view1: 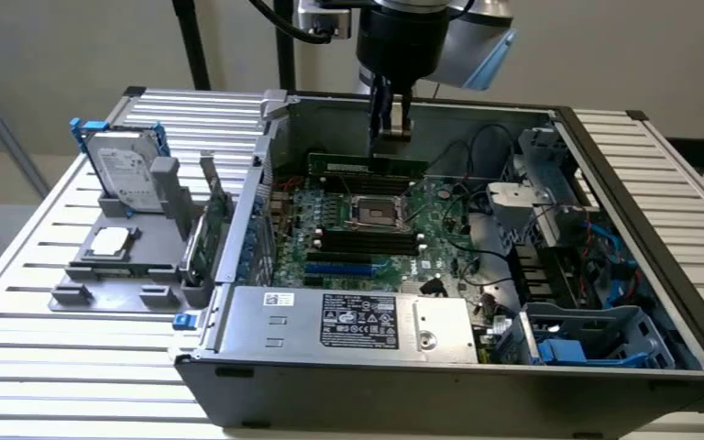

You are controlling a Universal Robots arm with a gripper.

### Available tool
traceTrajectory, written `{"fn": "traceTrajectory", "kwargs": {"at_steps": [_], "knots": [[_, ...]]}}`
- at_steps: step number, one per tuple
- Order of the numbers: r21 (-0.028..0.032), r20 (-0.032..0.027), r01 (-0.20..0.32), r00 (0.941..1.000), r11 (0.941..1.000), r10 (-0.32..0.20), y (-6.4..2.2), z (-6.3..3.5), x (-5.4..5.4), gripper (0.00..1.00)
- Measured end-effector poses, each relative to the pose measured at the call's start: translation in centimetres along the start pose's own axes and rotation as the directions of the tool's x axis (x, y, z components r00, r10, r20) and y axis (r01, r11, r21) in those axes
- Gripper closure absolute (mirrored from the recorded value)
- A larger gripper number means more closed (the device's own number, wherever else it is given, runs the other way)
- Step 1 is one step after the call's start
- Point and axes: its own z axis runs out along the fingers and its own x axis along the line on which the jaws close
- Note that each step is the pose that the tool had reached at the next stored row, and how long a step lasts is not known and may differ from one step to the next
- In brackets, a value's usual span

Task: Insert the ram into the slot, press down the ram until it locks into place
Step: 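Insert the ram into the slot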

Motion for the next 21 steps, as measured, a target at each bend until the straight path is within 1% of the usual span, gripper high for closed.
{"fn": "traceTrajectory", "kwargs": {"at_steps": [5,7,11,17,21], "knots": [[-0.0001,-0.0002,0.000,1.0000,1.0000,0.000,0.00,0.00,0.0,0.87],[0.0001,-0.0004,0.000,1.0000,1.0000,0.000,-0.01,0.19,0.0,0.87],[0.0001,-0.0013,0.000,1.0000,1.0000,0.000,-0.05,0.93,-0.3,0.87],[0.0001,-0.0015,0.000,1.0000,1.0000,0.000,-0.14,2.02,-1.1,0.87],[0.0000,-0.0019,0.001,1.0000,1.0000,-0.001,-0.73,2.74,-1.6,0.87]]}}
